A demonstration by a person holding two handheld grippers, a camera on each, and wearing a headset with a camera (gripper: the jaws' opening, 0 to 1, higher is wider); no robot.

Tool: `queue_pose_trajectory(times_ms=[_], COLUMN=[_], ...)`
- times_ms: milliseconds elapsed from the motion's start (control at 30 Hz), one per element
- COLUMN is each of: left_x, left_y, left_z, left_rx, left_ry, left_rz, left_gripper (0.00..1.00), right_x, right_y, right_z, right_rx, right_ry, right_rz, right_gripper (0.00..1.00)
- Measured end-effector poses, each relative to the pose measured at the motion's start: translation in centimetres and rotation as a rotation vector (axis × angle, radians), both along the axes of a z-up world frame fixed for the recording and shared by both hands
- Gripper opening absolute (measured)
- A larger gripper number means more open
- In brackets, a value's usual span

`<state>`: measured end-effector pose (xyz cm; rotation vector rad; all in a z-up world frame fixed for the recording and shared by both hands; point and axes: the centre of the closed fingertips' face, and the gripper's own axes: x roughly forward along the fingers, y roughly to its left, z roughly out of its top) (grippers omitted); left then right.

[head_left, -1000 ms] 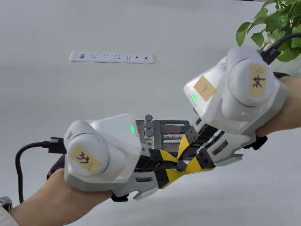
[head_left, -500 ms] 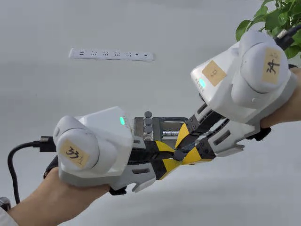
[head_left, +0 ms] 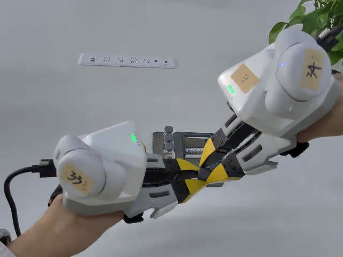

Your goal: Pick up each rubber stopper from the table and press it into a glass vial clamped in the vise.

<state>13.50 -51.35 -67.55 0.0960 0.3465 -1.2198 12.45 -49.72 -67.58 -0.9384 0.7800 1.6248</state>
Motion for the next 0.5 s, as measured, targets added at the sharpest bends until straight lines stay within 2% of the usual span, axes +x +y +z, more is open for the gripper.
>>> queue_pose_trajectory(times_ms=[67, 200, 233, 500], left_x=[-0.05, -0.14, -0.25, 0.00], left_y=[0.04, -0.08, -0.13, -0.06], left_z=[0.11, 0.06, 0.00, -0.22], left_rx=[-0.009, 0.008, 0.009, 0.025], left_ry=[0.008, -0.005, 0.001, -0.018], left_rz=[-0.004, -0.013, -0.019, -0.007], left_gripper=[0.03, 0.03, 0.03, 0.05], right_x=[0.03, -0.07, -0.16, 0.17], right_y=[0.06, 0.07, 0.00, 0.01], right_z=[0.04, -0.03, -0.09, -0.37], right_rx=[0.002, -0.009, -0.017, -0.035], right_ry=[0.001, -0.005, -0.001, 0.005], right_rz=[-0.002, 0.003, 0.010, 0.017], right_gripper=[0.07, 0.06, 0.06, 0.06])
